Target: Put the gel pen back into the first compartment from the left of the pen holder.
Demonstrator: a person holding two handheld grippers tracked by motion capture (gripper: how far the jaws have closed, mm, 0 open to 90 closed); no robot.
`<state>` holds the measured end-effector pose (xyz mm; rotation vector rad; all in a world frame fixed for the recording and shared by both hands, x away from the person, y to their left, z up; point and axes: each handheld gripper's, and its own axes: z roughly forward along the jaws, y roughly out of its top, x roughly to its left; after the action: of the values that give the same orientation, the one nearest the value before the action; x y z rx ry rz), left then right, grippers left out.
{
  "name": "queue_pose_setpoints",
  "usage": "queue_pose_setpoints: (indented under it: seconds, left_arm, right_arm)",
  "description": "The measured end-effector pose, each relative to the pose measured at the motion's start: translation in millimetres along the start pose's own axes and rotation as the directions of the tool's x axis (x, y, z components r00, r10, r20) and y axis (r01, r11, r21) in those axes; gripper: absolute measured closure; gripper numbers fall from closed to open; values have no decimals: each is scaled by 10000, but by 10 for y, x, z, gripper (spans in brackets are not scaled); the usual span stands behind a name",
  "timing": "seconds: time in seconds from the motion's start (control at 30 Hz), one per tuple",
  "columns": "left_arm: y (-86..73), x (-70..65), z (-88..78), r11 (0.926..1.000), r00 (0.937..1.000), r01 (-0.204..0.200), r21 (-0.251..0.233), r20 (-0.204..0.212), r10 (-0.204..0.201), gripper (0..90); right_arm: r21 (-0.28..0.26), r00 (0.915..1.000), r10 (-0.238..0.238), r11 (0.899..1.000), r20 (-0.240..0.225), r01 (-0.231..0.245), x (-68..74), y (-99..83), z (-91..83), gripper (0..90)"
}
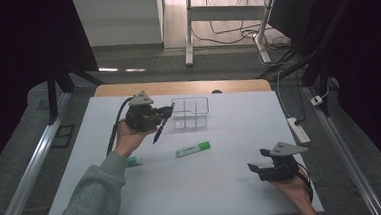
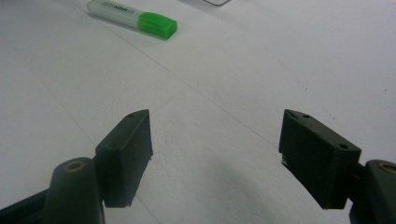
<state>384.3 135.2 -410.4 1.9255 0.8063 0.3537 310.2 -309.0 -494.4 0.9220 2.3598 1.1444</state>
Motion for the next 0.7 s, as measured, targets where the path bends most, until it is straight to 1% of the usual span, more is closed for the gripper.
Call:
queue_pose_setpoints:
  seconds: [0.07,0.1,0.27,0.37,0.43,0.7]
  left_arm:
    - [12,4,7,10000,10000,-31,-76,8,31,795]
    - [19,9,8,9999,10000,-34,-126,10,34,795]
    - [65,41,10,9988,9999,120,-471,25,-119,795]
    - [87,64,20,9983,9998,186,-548,88,-182,794]
    - [106,81,26,9985,9999,152,-526,72,-149,794]
    - [165,144,53,9966,9992,363,-733,176,-351,794]
  right_arm:
    - [-14,10000,-1,10000,-37,1,0,-1,2,250]
    - [-2,10000,-13,10000,18,13,3,0,1,250]
    - [3,10000,-5,10000,29,5,0,-1,0,250]
    - [8,10000,-2,10000,38,2,0,-2,0,250]
    - [-45,10000,15,10000,-2,-15,-3,-4,1,250]
    - [-14,10000,23,10000,14,-23,-13,-12,-3,250]
